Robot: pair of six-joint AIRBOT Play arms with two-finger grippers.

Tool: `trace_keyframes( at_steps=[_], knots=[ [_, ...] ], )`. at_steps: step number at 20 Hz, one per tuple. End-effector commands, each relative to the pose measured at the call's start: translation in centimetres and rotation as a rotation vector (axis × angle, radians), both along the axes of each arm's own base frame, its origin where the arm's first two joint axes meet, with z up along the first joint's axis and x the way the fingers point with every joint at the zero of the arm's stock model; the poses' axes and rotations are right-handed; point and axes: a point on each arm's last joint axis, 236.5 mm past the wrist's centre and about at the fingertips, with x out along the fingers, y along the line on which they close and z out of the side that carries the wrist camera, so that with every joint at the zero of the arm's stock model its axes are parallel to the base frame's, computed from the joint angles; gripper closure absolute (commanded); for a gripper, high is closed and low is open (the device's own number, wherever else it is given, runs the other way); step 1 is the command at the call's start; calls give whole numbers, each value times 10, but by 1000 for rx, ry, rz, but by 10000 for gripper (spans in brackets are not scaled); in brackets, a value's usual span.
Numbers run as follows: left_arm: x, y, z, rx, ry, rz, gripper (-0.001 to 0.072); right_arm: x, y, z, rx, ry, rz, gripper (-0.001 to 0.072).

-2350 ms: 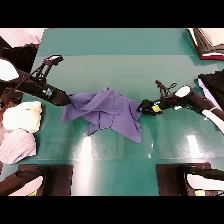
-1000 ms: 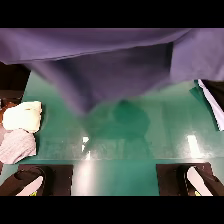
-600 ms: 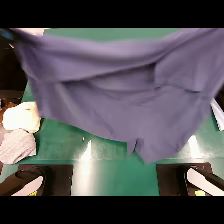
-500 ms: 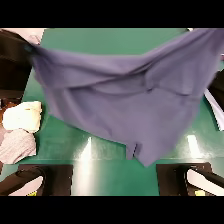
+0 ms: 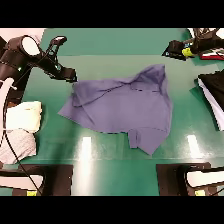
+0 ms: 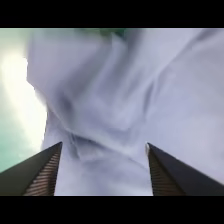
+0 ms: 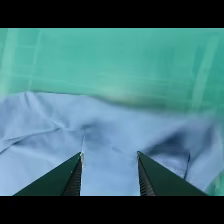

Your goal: Fold the shirts.

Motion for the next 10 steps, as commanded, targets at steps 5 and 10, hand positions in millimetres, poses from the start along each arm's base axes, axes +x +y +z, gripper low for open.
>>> trace_keyframes(
  at_steps=[5, 10],
  knots=[
    [-10, 90, 2, -174, 153, 162, 93, -3, -12, 48, 209, -9, 53, 332],
    [-62, 130, -61, -397, 376, 306, 105, -24, -10, 44, 234, 59, 113, 332]
  ],
)
